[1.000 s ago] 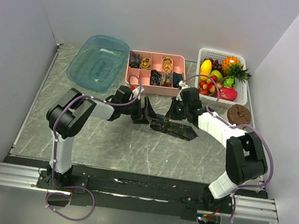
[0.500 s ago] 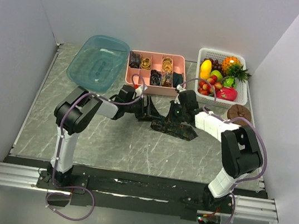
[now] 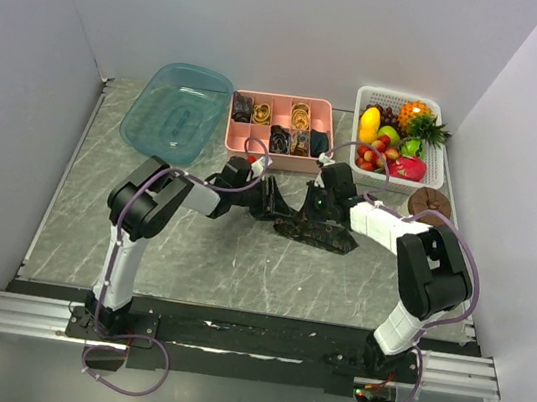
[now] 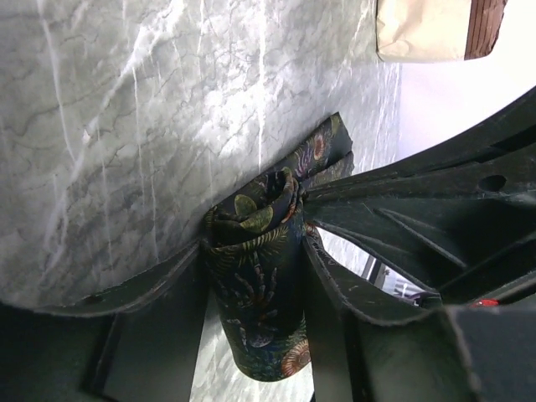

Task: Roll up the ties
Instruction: Roll the tie at the center of the board.

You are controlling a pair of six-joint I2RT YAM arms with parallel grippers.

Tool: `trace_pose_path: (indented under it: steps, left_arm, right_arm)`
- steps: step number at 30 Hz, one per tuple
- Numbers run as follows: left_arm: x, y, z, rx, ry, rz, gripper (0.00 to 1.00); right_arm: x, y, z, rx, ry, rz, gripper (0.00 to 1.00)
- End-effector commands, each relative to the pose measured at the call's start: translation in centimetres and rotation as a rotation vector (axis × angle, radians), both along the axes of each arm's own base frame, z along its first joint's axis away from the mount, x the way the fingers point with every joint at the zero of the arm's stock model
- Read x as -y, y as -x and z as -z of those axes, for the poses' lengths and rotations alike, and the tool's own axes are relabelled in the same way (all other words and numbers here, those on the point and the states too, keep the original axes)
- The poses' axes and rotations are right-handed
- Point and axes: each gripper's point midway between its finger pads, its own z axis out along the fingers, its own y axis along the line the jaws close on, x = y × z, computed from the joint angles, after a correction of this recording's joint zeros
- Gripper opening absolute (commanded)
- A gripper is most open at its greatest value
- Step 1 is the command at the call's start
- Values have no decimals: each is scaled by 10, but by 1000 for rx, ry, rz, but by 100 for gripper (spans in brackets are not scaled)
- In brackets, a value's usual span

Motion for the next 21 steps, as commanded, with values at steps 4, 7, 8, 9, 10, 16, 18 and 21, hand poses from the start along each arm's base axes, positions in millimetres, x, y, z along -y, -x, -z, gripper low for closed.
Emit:
trace_pose_path:
  steps: [4, 7, 8, 9, 10, 16, 18, 21]
  left_arm:
    - [-6, 18, 36, -84, -98, -20, 51]
    - [-6, 18, 30, -72, -88, -21, 58]
    - [-6, 16, 28, -63, -84, -26, 62]
    - [-8, 16, 27, -59, -85, -32, 65]
    - [-9, 13, 21, -38, -86, -50, 71]
    - [-23, 4, 5, 10, -121, -88, 82]
    - [-27, 6, 7, 0, -133, -89, 82]
    - [-33, 9, 12, -12, -143, -95, 81]
  right_arm:
    - [4, -4, -19, 61, 4, 44, 0]
    - [8, -3, -43, 119, -13, 57, 0]
    - [10, -1, -53, 143, -20, 61, 0]
    - [10, 0, -57, 156, -23, 61, 0]
    - [12, 3, -59, 155, -22, 60, 0]
    - [15, 14, -56, 141, -25, 49, 0]
    - [16, 18, -46, 121, -20, 49, 0]
    - [15, 21, -31, 88, -15, 44, 0]
